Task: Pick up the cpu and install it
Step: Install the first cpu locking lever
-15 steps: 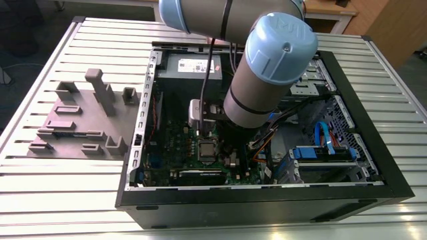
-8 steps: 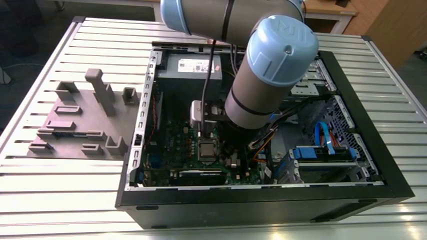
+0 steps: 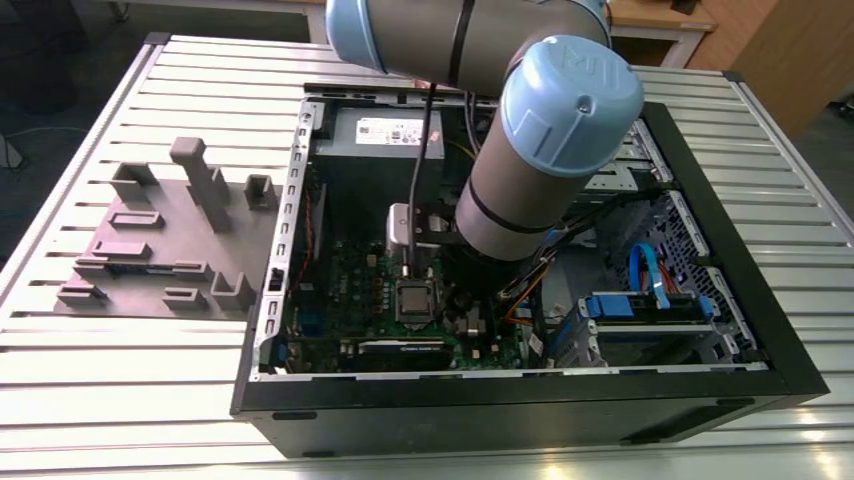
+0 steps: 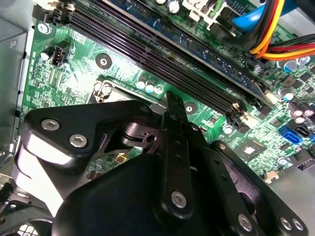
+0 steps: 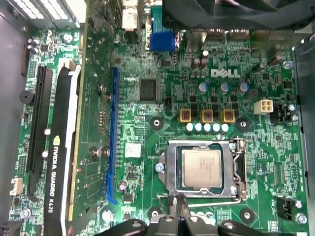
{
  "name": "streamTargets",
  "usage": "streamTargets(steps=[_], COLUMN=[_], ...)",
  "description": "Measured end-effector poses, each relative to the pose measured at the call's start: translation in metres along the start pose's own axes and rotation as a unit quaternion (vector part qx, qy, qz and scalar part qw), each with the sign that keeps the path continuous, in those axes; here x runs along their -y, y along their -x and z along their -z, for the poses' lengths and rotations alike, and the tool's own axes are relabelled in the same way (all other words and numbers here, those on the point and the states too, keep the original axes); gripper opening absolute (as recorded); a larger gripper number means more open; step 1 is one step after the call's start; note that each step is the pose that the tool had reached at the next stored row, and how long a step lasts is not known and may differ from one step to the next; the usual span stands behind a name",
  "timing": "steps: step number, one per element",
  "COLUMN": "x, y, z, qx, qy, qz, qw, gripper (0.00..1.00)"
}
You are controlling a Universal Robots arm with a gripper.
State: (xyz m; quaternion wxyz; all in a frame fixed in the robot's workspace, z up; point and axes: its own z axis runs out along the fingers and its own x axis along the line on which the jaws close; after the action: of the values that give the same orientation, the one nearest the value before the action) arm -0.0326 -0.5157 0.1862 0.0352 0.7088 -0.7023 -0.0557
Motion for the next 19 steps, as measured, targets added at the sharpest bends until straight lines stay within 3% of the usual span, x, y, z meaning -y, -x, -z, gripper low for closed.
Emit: streamTargets(steps=[6, 11, 16, 19], x=[-0.0007, -0.0030, -0.0049, -0.0049], y=[0.0001, 0.0005, 0.0008, 0.0009], z=[0.0020, 0.0124, 0.0261, 0.0268], qx=[0.0024, 0.0051, 0.0053, 0.0055], qy=[0.0000, -0.0003, -0.0003, -0.0003], qz=[0.000, 0.001, 0.001, 0.001], qw=[1.00000, 0.99999, 0.99999, 0.99998], gripper=[0.11, 0.11, 0.11, 0.11])
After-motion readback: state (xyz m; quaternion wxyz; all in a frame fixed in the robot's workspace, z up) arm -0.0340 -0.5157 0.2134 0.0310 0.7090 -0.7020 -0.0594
